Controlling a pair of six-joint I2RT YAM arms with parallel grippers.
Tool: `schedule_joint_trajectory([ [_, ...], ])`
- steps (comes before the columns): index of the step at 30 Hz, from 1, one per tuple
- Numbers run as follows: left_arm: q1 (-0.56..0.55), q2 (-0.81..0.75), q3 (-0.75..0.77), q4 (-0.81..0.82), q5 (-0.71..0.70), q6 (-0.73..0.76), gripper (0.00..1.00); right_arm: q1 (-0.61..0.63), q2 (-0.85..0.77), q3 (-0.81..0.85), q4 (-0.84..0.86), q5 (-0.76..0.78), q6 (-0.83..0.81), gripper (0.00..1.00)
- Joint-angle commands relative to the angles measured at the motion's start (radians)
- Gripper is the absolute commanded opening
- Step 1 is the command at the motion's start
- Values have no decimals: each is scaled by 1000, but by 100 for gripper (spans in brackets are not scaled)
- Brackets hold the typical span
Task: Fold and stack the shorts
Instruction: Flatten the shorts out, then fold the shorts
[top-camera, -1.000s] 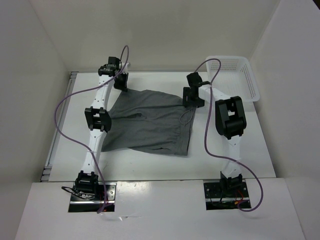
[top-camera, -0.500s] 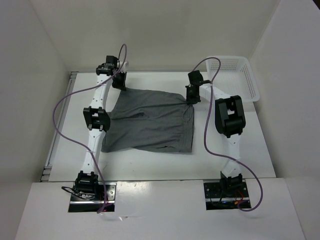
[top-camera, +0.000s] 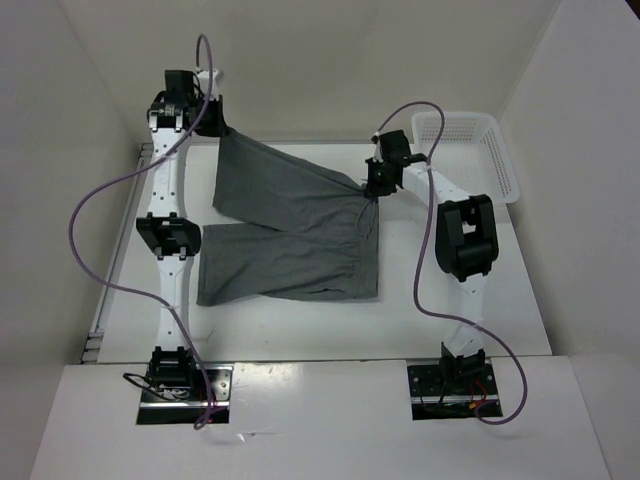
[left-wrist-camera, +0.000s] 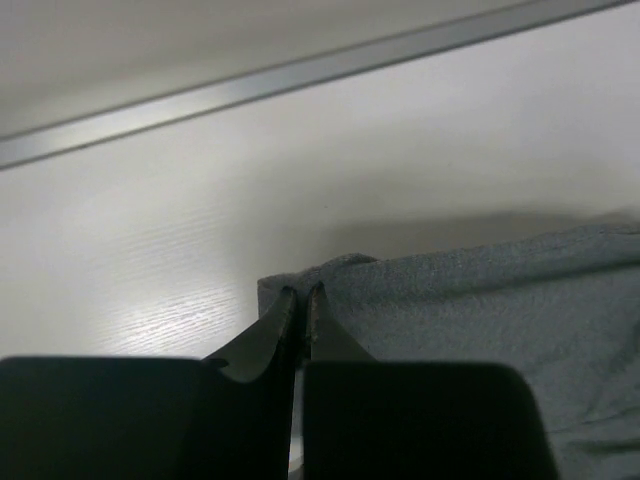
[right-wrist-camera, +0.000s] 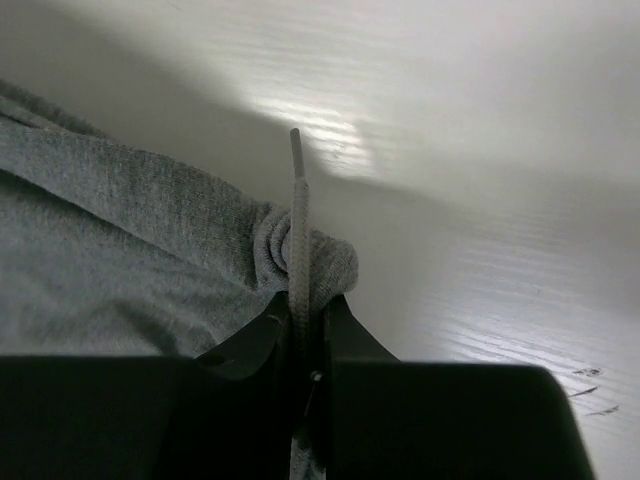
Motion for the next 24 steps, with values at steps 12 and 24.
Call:
schedule_joint_trajectory([
  [12, 124, -369, -318, -238, 120, 5, 0, 70, -379, -297, 218, -190, -107, 0],
  [24, 126, -957, -1473, 124, 157, 5, 0, 156, -565, -618, 393, -135, -156, 0],
])
